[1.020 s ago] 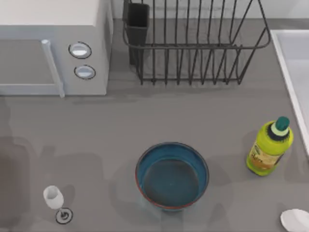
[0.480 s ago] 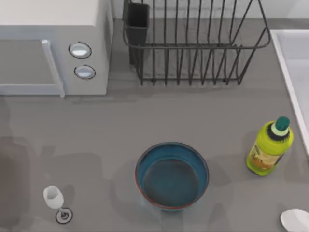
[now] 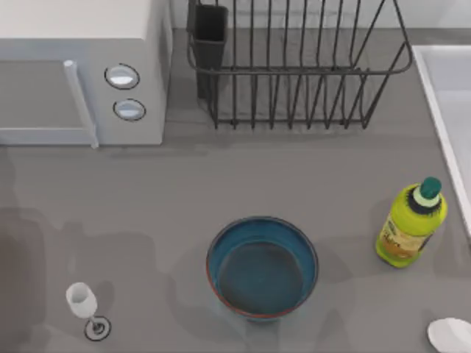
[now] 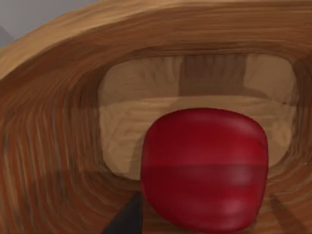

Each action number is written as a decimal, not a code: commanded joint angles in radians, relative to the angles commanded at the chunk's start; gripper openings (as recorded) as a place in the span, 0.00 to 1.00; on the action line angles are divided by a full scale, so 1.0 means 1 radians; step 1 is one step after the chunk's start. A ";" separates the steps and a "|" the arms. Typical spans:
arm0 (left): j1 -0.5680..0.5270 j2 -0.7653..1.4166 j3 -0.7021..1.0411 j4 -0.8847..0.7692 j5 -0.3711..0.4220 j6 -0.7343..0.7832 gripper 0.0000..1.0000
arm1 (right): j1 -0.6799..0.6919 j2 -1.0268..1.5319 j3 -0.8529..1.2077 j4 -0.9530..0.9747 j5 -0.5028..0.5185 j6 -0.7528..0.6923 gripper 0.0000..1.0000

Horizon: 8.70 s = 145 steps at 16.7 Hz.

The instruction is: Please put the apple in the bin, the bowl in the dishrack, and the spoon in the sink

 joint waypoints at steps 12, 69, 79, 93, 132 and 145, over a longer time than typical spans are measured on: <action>-0.015 -0.056 -0.043 0.047 0.005 0.054 1.00 | 0.000 0.000 0.000 0.000 0.000 0.000 1.00; -0.291 -1.572 -1.065 0.940 0.001 1.177 1.00 | 0.720 1.877 1.543 -1.237 0.001 0.696 1.00; -0.291 -1.572 -1.065 0.940 0.001 1.177 1.00 | 0.761 1.964 1.384 -0.999 -0.025 0.736 1.00; -0.291 -1.572 -1.065 0.940 0.001 1.177 1.00 | 0.723 1.983 1.276 -0.864 0.002 0.701 0.62; -0.291 -1.572 -1.065 0.940 0.001 1.177 1.00 | 0.742 1.854 1.546 -1.169 0.064 0.666 0.00; -0.291 -1.572 -1.065 0.940 0.001 1.177 1.00 | 0.966 1.529 1.479 -0.246 0.854 0.181 0.00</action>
